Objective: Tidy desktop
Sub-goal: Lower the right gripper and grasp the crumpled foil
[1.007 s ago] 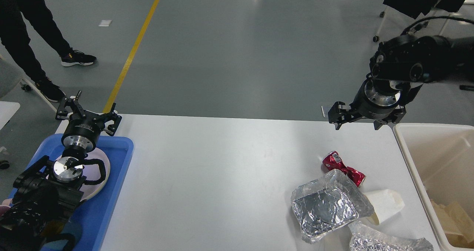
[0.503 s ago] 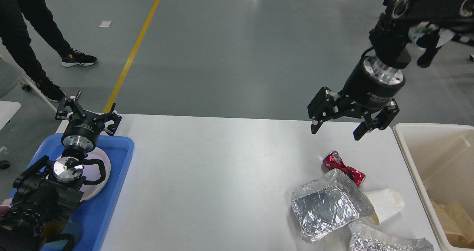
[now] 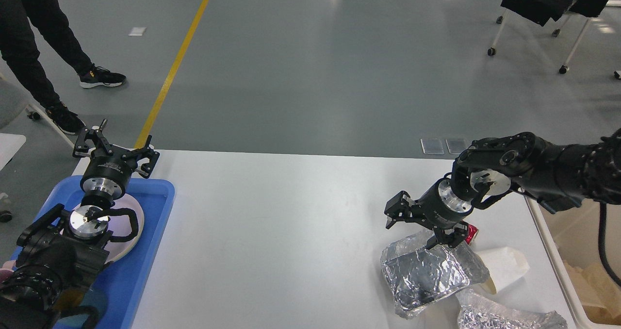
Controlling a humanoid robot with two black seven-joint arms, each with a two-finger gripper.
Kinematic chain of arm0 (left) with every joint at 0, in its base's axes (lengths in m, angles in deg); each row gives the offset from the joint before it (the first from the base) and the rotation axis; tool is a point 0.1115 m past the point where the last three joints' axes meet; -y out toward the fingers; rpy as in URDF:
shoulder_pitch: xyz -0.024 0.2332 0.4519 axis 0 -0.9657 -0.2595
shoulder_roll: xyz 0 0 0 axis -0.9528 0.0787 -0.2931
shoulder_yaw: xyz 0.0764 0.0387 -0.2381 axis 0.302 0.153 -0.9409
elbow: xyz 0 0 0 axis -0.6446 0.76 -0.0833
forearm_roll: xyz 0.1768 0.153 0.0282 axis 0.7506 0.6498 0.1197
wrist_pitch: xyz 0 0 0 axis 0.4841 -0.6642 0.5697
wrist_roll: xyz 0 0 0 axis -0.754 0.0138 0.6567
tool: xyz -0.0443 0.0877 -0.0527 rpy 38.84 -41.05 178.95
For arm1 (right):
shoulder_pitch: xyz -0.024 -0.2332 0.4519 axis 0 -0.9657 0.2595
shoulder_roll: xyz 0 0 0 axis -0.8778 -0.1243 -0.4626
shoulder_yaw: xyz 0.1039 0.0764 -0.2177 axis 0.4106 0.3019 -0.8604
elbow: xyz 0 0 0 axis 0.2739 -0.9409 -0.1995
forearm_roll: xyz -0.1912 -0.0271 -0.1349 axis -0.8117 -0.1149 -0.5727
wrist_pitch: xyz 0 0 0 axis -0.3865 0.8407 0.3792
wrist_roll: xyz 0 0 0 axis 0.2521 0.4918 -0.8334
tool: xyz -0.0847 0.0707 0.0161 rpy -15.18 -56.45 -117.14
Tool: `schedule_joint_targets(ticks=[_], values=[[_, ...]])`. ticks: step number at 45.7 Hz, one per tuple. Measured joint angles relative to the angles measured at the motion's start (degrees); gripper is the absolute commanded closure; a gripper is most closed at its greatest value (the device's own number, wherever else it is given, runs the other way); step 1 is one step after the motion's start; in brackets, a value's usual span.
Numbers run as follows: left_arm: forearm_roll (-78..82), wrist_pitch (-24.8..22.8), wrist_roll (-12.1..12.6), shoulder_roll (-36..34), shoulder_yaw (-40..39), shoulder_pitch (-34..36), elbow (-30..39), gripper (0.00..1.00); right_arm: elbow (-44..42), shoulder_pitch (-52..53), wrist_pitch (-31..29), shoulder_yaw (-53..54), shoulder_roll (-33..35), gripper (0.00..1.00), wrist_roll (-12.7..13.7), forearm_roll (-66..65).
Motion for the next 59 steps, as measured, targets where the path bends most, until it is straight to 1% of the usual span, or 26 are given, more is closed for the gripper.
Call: schedule_joint_targets(ticks=[9,14,16,20,24,26,28,31,32,35,42,51,59], values=[[0.00,0.00,0.00,0.00,0.00,0.00,0.00,0.04,-2.55,-4.28,4.46,0.44,-1.93,0.00,0.02,0.05],[0.00,0.00,0.00,0.00,0.00,0.00,0.00,0.04,-3.75,-5.63,6.31,0.49,-2.78,0.08,0.02,0.11],[-0.01,0.00,0.00,0.00,0.00,0.00,0.00,0.04,-4.24,-6.17,6.96,0.48,-3.08,0.14,0.01,0.13],[-0.06,0.00,0.00,0.00,0.00,0.00,0.00,0.04,-4.76,-6.93,8.02,0.44,-3.55,0.33,0.07,0.49],[-0.07,0.00,0.01,0.00,0.00,0.00,0.00,0.04,-4.88,-7.20,8.98,0.36,-3.75,0.64,0.12,0.82],[-0.07,0.00,0.01,0.00,0.00,0.00,0.00,0.04,-4.88,-7.25,9.21,0.29,-3.81,0.75,0.15,0.85],[-0.07,0.00,0.01,0.00,0.00,0.00,0.00,0.04,-4.87,-7.26,9.28,0.19,-3.89,0.82,0.21,0.89],[-0.07,0.00,0.01,0.00,0.00,0.00,0.00,0.04,-4.76,-7.28,9.31,0.09,-4.19,0.84,0.41,1.08],[-0.07,0.00,0.01,0.00,0.00,0.00,0.00,0.04,-4.73,-7.28,9.31,0.08,-4.30,0.86,0.50,1.17],[-0.03,0.00,0.01,0.00,0.00,0.00,0.00,0.04,-4.67,-7.28,9.31,0.07,-4.55,1.00,0.84,1.56],[-0.03,0.00,0.01,0.00,0.00,0.00,0.00,0.04,-4.13,-6.77,8.93,0.13,-4.68,1.00,1.27,3.60],[-0.04,0.00,0.01,0.00,0.00,0.00,0.00,0.04,-2.18,-5.74,7.88,0.30,-4.67,1.00,3.35,6.17],[-0.08,0.00,0.01,0.00,0.00,0.00,0.00,0.04,3.52,-1.58,7.07,0.34,-3.31,1.00,4.54,7.07]])
